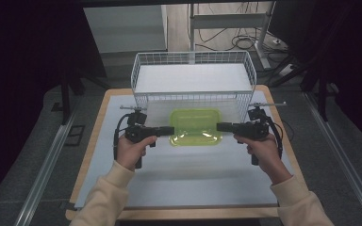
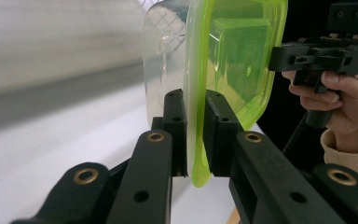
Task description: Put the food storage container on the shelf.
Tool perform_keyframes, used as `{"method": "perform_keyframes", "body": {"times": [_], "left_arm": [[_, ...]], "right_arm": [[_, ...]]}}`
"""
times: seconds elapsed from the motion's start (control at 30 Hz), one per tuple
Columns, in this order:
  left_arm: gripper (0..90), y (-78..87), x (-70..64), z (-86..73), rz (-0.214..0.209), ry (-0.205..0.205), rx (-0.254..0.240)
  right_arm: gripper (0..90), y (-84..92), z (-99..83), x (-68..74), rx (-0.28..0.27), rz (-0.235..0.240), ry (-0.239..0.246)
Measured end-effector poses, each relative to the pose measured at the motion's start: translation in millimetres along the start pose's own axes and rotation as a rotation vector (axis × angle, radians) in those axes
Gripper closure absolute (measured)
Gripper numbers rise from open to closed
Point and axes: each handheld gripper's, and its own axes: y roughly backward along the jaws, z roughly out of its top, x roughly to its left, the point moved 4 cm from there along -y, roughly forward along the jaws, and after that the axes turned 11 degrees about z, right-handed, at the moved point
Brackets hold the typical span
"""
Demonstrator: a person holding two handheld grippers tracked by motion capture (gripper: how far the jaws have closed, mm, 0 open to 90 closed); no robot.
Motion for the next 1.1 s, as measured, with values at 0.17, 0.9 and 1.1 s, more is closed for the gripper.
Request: {"method": "perform_keyframes", "body": {"times": [0.17, 0.9, 1.1], "left_arm": [[80.9, 6.5, -5.3, 21.1, 0.007, -0.015, -0.016], [81.0, -3.6, 10.5, 117.2, -0.007, 0.009, 0.003], [81.0, -11.0, 19.3, 129.0, -0.004, 0.032, 0.012]], "right_arm": [[81.2, 2.9, 23.6, 7.4, -0.009, -0.012, 0.014], [81.3, 0.0, 118.9, -10.7, -0.029, -0.039, -0.019], [81.2, -5.9, 130.3, -22.6, -0.032, -0.043, -0.035]]}}
